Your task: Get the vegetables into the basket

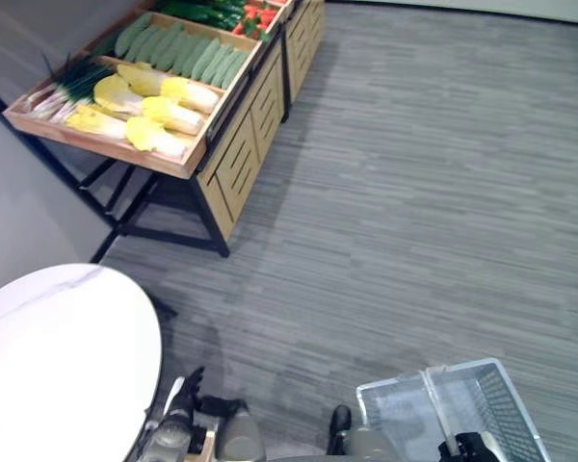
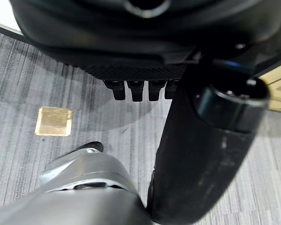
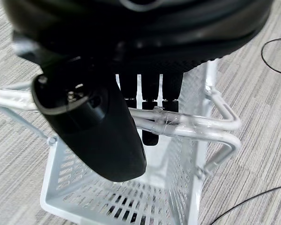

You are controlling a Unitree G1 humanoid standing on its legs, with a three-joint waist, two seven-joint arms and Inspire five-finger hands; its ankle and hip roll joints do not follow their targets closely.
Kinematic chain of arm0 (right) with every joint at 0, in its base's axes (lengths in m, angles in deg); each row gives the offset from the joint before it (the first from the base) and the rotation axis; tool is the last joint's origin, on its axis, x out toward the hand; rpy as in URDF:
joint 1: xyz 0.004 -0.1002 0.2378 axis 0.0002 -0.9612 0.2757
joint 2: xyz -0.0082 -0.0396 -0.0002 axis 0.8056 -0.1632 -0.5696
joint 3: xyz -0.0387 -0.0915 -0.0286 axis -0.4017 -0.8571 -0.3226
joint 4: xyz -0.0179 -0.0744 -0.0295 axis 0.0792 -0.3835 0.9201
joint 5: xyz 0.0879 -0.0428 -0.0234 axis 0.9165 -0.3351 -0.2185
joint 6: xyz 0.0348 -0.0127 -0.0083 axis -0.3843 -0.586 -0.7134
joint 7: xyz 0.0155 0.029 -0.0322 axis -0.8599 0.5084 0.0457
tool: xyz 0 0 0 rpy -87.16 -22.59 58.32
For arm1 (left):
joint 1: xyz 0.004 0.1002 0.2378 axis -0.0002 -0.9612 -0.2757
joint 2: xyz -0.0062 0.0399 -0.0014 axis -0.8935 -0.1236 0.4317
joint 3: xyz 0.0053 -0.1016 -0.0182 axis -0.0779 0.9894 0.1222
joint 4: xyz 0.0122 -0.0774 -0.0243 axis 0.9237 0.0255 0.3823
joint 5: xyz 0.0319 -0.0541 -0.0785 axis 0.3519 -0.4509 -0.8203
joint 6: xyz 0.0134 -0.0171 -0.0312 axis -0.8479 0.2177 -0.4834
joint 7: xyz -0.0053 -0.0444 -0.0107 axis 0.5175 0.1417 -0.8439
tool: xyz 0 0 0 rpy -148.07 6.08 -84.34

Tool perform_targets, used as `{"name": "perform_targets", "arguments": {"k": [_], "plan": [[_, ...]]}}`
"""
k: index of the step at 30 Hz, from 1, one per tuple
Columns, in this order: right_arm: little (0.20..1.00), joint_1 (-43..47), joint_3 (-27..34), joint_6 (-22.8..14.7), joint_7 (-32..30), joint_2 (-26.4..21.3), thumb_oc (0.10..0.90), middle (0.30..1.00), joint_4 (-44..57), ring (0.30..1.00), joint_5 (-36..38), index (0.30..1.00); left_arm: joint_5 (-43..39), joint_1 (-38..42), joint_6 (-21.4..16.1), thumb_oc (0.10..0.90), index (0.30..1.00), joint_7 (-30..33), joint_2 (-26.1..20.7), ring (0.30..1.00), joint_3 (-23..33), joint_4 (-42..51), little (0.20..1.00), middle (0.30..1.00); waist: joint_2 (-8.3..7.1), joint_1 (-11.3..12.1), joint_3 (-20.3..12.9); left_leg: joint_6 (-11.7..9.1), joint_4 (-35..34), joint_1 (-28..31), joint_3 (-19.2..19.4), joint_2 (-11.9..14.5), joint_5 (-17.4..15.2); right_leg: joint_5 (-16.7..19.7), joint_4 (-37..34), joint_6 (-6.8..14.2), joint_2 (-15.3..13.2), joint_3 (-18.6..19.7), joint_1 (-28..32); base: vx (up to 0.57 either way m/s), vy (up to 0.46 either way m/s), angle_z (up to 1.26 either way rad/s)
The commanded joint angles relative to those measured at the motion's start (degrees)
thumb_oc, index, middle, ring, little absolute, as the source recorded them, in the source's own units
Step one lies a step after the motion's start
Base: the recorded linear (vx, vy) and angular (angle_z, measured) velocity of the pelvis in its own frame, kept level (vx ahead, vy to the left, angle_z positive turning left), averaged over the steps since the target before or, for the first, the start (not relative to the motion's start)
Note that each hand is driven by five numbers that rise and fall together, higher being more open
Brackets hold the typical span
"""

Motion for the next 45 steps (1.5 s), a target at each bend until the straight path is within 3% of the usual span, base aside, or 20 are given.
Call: {"name": "perform_targets", "arguments": {"k": [1, 2, 8, 11, 15, 19, 21, 22, 23, 25, 28, 29, 33, 36, 39, 40, 41, 43, 44, 45], "plan": [[0.3, -1.84, 0.98, -1.02, -2.3, -4.02, 0.4, 0.3, 3.13, 0.3, 1.31, 0.3, 1.35, -3.03, 0.72, 0.9, 1.0, 0.82, 0.16, 1.0, -1.82, -1.42, 1.0, 1.0, 0.82, 1.35, 1.06, 2.79, -5.66, -0.04, 1.77, 0.09, 2.32, -2.17, 1.78, 4.38, -0.35, 3.13, 5.83, 0.52, 0.169, -0.15], [0.3, -1.9, 0.44, -1.3, -2.3, -3.66, 0.4, 0.3, 3.1, 0.3, 1.54, 0.3, 2.22, -2.81, 0.88, 0.9, 1.0, 1.17, 0.2, 1.0, -2.09, -2.19, 1.0, 1.0, 0.75, 2.55, 0.64, 2.33, -10.99, -1.32, 0.69, 0.91, 4.42, -3.69, 1.52, 4.58, 0.03, 4.07, 8.78, 0.45, 0.154, -0.14], [0.3, -1.78, -0.06, -0.83, -1.92, -2.38, 0.4, 0.3, 3.7, 0.3, 1.51, 0.3, 2.06, -3.24, 0.84, 0.9, 1.0, 1.51, -0.54, 1.0, -1.2, -2.09, 1.0, 1.0, -0.76, 3.38, -1.11, 4.07, -8.49, -0.27, 3.05, -1.13, 2.18, -4.33, 1.08, 6.37, -2.61, 6.2, 11.72, 0.31, 0.193, -0.48], [0.3, -0.95, -0.77, -0.52, -1.38, -2.17, 0.4, 0.3, 4.03, 0.3, 0.76, 0.3, 0.83, -2.8, 0.29, 0.9, 1.0, 1.65, -0.9, 1.0, -1.52, -0.75, 1.0, 1.0, -2.64, 4.04, -1.43, 6.04, -3.86, -1.88, 4.6, -4.03, -1.66, -0.57, 2.38, 8.39, -5.84, 7.86, 10.77, 0.23, 0.247, -0.35], [0.3, 1.24, -1.16, -0.24, -1.43, -2.11, 0.4, 0.3, 4.22, 0.3, 1.1, 0.3, 0.25, -1.99, 0.26, 0.9, 1.0, 1.51, -1.52, 1.0, -1.96, 0.26, 1.0, 1.0, -3.7, 4.7, -1.31, 8.27, -3.12, -2.35, 5.59, -6.75, -4.65, 4.82, 4.96, 9.71, -8.14, 9.2, 7.89, 0.13, 0.206, -0.14], [0.3, 3.47, -2.25, -0.1, -1.85, -2.48, 0.4, 0.3, 5.48, 0.3, 0.61, 0.3, -0.29, -1.15, 0.41, 0.9, 1.0, 1.67, -2.07, 1.0, -2.05, 0.97, 1.0, 1.0, -3.22, 4.74, -0.24, 10.56, -5.32, 0.23, 6.94, -8.8, -6.32, 12.59, 14.4, 9.94, -8.9, 9.4, 2.14, 0.1, 0.24, -0.13], [0.3, 4.2, -2.5, -0.04, -2.02, -2.19, 0.4, 0.3, 5.55, 0.3, 1.01, 0.3, -0.59, -0.76, 0.68, 0.9, 1.0, 1.72, -2.26, 1.0, -2.01, 1.04, 1.0, 1.0, -2.07, 4.05, 0.82, 11.64, -7.26, 3.08, 7.17, -9.52, -7.31, 12.98, 21.03, 9.45, -7.84, 8.47, -0.77, 0.15, 0.282, -0.07], [0.3, 4.23, -2.81, -0.23, -2.18, -1.89, 0.4, 0.3, 5.97, 0.3, 1.11, 0.3, -0.23, -0.25, 0.64, 0.9, 1.0, 1.93, -2.51, 1.0, -2.11, 1.06, 1.0, 1.0, -0.89, 2.79, 1.76, 11.71, -8.74, 6.05, 7.29, -9.49, -7.56, 10.45, 22.62, 8.66, -6.48, 7.61, -5.28, 0.14, 0.196, 0.03], [0.3, 4.25, -2.81, -0.24, -2.18, -1.9, 0.4, 0.3, 5.96, 0.3, 1.11, 0.3, -0.23, -0.23, 0.64, 0.9, 1.0, 1.93, -2.49, 1.0, -2.1, 1.05, 1.0, 1.0, -0.79, 2.85, 1.66, 11.66, -8.72, 5.91, 7.32, -9.33, -7.5, 10.62, 22.47, 8.59, -6.32, 7.6, -5.37, 0.17, 0.145, 0.01], [0.3, 4.52, -3.33, -0.37, -2.26, -1.67, 0.4, 0.3, 6.17, 0.3, 1.13, 0.3, 0.51, 0.6, 0.53, 0.9, 1.0, 1.77, -2.88, 1.0, -2.32, 0.16, 1.0, 1.0, -0.06, 1.48, 2.77, 10.55, -9.52, 8.84, 7.15, -9.43, -8.25, 6.12, 15.78, 7.5, -5.48, 5.02, -8.97, 0.26, 0.009, 0.2], [0.3, 4.82, -3.68, -0.43, -2.34, -1.51, 0.4, 0.3, 6.31, 0.3, 0.92, 0.3, 0.59, 0.75, 0.48, 0.9, 1.0, 1.7, -2.74, 1.0, -1.92, -0.71, 1.0, 1.0, -0.27, 0.33, 3.28, 9.54, -9.49, 10.72, 6.6, -9.55, -9.33, 7.04, 8.29, 8.14, -5.62, 4.96, -10.5, 0.24, -0.072, 0.19], [0.3, 5.06, -4.03, -0.34, -2.14, -1.44, 0.4, 0.3, 6.14, 0.3, 0.44, 0.3, 1.14, 0.95, 0.41, 0.9, 1.0, 1.84, -2.48, 1.0, -1.71, -1.65, 1.0, 1.0, -1.09, -0.75, 3.3, 8.55, -8.83, 12.93, 5.88, -9.99, -11.25, 10.42, 1.13, 9.43, -6.34, 6.49, -12.47, 0.32, -0.119, 0.23], [0.3, 4.06, -3.84, -0.07, -1.32, -1.59, 0.4, 0.3, 5.57, 0.3, -0.44, 0.3, 1.17, -0.08, 0.2, 0.9, 1.0, 1.61, -1.78, 1.0, -0.64, -2.8, 1.0, 1.0, -1.39, -2.25, 2.77, 7.58, -7.57, 16.89, 3.52, -10.09, -13.85, 12.8, -0.57, 10.46, -5.99, 9.04, -13.41, 0.32, -0.142, 0.27], [0.3, 3.38, -3.44, -0.11, -1.09, -1.61, 0.4, 0.3, 4.15, 0.3, -0.15, 0.3, 0.83, -0.96, 0.28, 0.9, 1.0, 1.61, -1.25, 1.0, 0.04, -3.65, 1.0, 1.0, -1.33, -2.06, 2.11, 7.03, -6.57, 18.06, 2.36, -9.68, -14.21, 13.28, 0.38, 9.7, -5.66, 8.4, -12.48, 0.29, -0.237, 0.4], [0.3, 2.67, -3.28, -0.21, -0.34, -2.45, 0.4, 0.3, 2.63, 0.3, -0.03, 0.3, -1.17, -1.94, 0.41, 0.9, 1.0, 1.43, -0.41, 1.0, 1.19, -4.43, 1.0, 1.0, -0.52, -2.09, 1.14, 5.21, -4.79, 18.49, 0.98, -7.25, -12.26, 11.5, 2.0, 8.0, -4.05, 6.59, -11.05, 0.23, -0.292, 0.32], [0.3, 2.02, -2.66, -0.51, -0.15, -3.52, 0.4, 0.3, 2.86, 0.3, 0.92, 0.3, -3.19, -2.21, 0.56, 0.9, 1.0, 0.93, 0.01, 1.0, 1.42, -4.33, 1.0, 1.0, 0.02, -1.89, 1.12, 2.83, 1.24, 15.85, -0.5, -5.38, -6.57, 8.7, 3.33, 5.73, -2.44, 4.89, -9.26, 0.27, -0.464, 0.7], [0.3, 1.99, -2.7, -0.56, 0.01, -4.04, 0.4, 0.3, 3.02, 0.3, 1.01, 0.3, -2.72, -1.55, 0.6, 0.9, 1.0, 0.91, 0.06, 1.0, 0.59, -3.88, 1.0, 1.0, -0.39, -2.0, 1.39, 2.07, 4.97, 13.99, -0.31, -4.4, -4.53, 7.81, 3.2, 4.78, -2.28, 4.11, -8.26, 0.32, -0.59, 0.67], [0.3, 1.18, -1.86, -0.55, 0.01, -4.54, 0.4, 0.3, 2.78, 0.3, 2.11, 0.3, -3.48, -0.62, 0.73, 0.9, 1.0, 1.04, 0.49, 1.0, -0.57, -2.11, 1.0, 1.0, -1.34, -2.08, 1.98, 1.79, 12.4, 10.65, 2.87, -2.0, -1.64, 5.2, 2.78, 2.85, -1.98, 2.01, -5.04, 0.29, -0.384, 0.77], [0.3, 0.46, -1.26, -0.39, -0.17, -4.23, 0.4, 0.3, 2.39, 0.3, 3.52, 0.3, -3.54, 0.02, 0.72, 0.9, 1.0, 0.91, 1.09, 1.0, -2.1, -1.41, 1.0, 1.0, -0.92, -1.66, 2.4, 2.43, 9.73, 7.28, 6.01, -0.36, -0.71, 2.89, 2.25, 2.22, -1.54, 0.88, -2.14, 0.24, -0.184, 0.4], [0.3, 0.45, -1.24, -0.39, -0.17, -4.22, 0.4, 0.3, 2.39, 0.3, 3.52, 0.3, -3.54, 0.02, 0.71, 0.9, 1.0, 0.92, 1.09, 1.0, -2.12, -1.43, 1.0, 1.0, -0.92, -1.71, 2.42, 2.46, 9.81, 7.26, 5.95, -0.38, -0.8, 2.81, 2.28, 2.26, -1.59, 0.82, -2.09, 0.25, -0.119, 0.33]]}}
